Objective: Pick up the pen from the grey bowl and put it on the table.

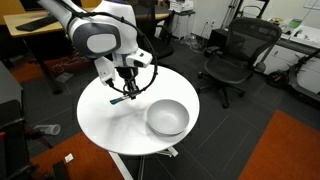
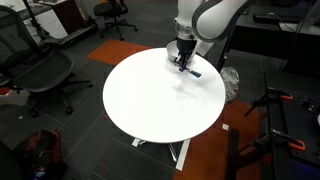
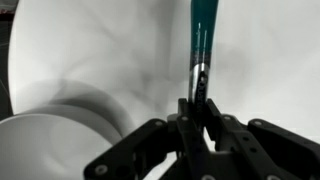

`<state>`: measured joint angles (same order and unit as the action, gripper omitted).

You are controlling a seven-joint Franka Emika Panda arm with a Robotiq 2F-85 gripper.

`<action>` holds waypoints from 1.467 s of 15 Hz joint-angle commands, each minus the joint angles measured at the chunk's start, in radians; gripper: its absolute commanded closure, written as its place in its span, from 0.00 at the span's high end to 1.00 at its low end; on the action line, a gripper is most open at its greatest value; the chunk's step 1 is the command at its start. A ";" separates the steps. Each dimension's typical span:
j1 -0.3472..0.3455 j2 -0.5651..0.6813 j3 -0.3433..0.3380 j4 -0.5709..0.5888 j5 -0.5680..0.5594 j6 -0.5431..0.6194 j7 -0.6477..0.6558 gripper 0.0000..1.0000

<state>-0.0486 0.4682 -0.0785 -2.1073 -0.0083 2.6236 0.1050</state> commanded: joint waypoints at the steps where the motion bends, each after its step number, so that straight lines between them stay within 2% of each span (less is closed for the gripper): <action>1: -0.021 0.015 0.023 0.005 0.032 0.017 -0.040 0.05; 2: -0.016 0.020 0.019 0.008 0.025 0.015 -0.029 0.05; 3: -0.010 0.022 0.013 0.009 0.018 0.009 -0.017 0.44; 4: -0.003 0.022 0.007 0.009 0.011 0.007 -0.007 0.45; 6: 0.007 0.016 0.000 0.002 0.004 0.004 0.009 0.58; 11: 0.042 -0.029 -0.030 -0.032 -0.019 0.010 0.069 0.97; 17: 0.090 -0.136 -0.077 -0.090 -0.076 -0.027 0.158 1.00; 22: 0.098 -0.287 -0.096 -0.184 -0.150 -0.068 0.210 1.00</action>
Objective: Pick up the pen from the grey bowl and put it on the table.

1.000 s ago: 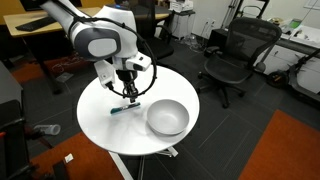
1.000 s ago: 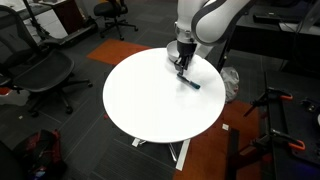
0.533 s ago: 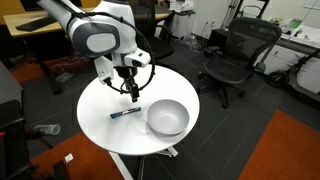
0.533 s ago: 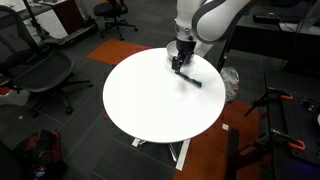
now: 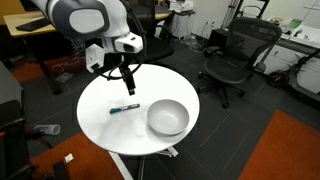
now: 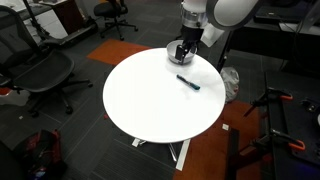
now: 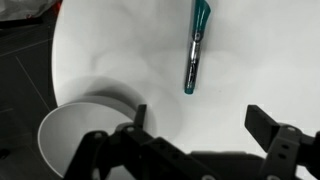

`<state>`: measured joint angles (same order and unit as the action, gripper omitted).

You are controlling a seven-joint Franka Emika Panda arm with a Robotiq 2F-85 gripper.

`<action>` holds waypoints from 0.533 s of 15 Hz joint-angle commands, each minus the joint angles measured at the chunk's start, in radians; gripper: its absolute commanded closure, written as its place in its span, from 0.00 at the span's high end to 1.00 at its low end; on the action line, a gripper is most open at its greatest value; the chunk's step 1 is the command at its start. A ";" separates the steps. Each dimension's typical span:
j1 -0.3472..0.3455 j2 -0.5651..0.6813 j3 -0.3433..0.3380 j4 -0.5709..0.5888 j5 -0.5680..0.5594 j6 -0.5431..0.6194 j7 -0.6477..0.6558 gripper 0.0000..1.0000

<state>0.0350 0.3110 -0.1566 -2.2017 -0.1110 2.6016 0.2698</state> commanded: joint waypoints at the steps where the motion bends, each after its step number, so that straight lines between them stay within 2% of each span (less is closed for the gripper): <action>1: 0.007 -0.166 -0.013 -0.110 -0.055 -0.055 0.046 1.00; 8: -0.035 -0.346 0.027 -0.167 -0.068 -0.181 0.021 1.00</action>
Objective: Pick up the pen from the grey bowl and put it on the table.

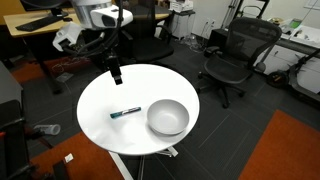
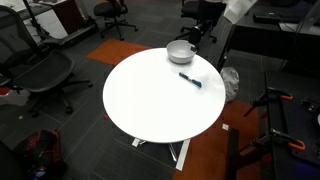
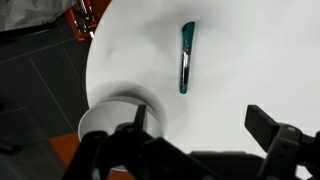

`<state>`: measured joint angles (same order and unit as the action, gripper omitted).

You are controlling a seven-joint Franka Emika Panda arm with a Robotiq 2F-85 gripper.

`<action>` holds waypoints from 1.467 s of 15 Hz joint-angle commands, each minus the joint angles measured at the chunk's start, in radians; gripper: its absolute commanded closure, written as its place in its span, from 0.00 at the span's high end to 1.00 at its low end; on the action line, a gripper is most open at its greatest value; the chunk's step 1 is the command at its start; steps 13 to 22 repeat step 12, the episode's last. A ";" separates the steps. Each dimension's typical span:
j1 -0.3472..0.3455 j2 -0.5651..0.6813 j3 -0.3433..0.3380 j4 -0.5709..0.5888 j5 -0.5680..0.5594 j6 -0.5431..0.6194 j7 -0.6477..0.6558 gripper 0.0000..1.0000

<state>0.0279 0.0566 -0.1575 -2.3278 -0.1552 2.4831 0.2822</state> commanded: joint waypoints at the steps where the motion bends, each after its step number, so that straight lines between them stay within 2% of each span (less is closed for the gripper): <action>1: -0.034 -0.108 0.033 -0.042 -0.022 -0.080 0.006 1.00; 7: -0.059 -0.160 0.057 -0.042 -0.013 -0.139 -0.005 1.00; 9: -0.064 -0.125 0.061 -0.019 0.003 -0.117 -0.005 1.00; 22: -0.069 -0.129 0.065 -0.022 0.003 -0.117 -0.005 1.00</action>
